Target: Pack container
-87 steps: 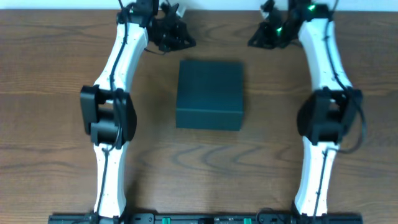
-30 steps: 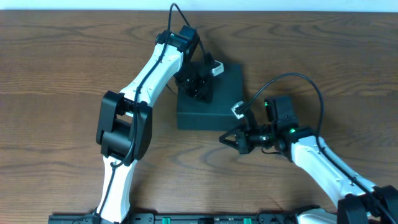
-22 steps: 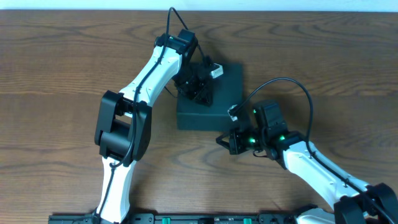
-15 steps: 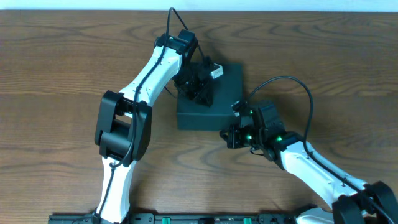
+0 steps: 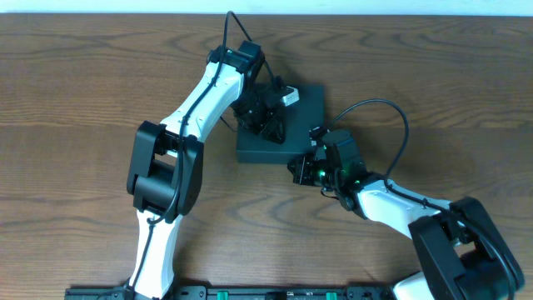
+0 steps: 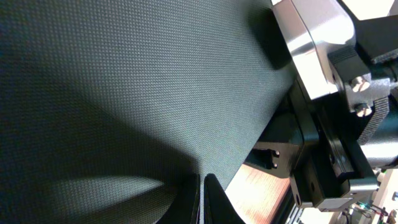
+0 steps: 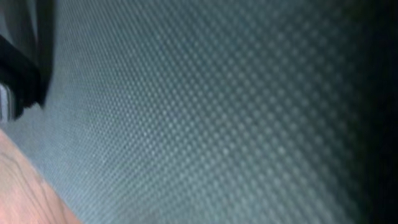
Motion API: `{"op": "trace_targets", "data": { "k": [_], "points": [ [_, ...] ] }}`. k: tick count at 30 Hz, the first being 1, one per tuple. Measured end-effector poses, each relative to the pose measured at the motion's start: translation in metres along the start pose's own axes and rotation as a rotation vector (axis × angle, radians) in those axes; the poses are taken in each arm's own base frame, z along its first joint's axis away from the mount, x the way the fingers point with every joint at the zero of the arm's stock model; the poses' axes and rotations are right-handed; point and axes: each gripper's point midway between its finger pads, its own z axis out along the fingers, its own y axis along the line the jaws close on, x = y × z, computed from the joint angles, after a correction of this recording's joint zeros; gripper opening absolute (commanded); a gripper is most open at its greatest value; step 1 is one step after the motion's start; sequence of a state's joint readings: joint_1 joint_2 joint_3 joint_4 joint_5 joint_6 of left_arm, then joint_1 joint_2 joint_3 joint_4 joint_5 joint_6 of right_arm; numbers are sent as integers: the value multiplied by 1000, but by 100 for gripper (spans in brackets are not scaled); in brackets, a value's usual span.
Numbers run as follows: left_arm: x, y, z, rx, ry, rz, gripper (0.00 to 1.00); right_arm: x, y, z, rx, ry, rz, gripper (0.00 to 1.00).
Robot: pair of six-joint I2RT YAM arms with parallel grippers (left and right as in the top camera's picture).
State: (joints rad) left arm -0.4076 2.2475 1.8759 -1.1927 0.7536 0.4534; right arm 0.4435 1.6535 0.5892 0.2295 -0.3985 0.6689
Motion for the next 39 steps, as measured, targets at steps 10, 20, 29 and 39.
{"op": "trace_targets", "data": {
  "k": [10, 20, 29, 39],
  "points": [
    [8, -7, 0, 30, 28, -32, 6, 1, 11, -4, -97, 32, 30, 2],
    [-16, -44, -124, -276, -279, 112, 6, -26, 50, -62, -199, -51, -109, 2],
    [22, -32, -291, -614, -670, -62, 6, -136, 32, -153, 20, -418, -211, 2],
    [66, 15, -327, -744, -695, -304, 37, -175, -23, -197, 250, -559, -195, 31]
  ]
}}
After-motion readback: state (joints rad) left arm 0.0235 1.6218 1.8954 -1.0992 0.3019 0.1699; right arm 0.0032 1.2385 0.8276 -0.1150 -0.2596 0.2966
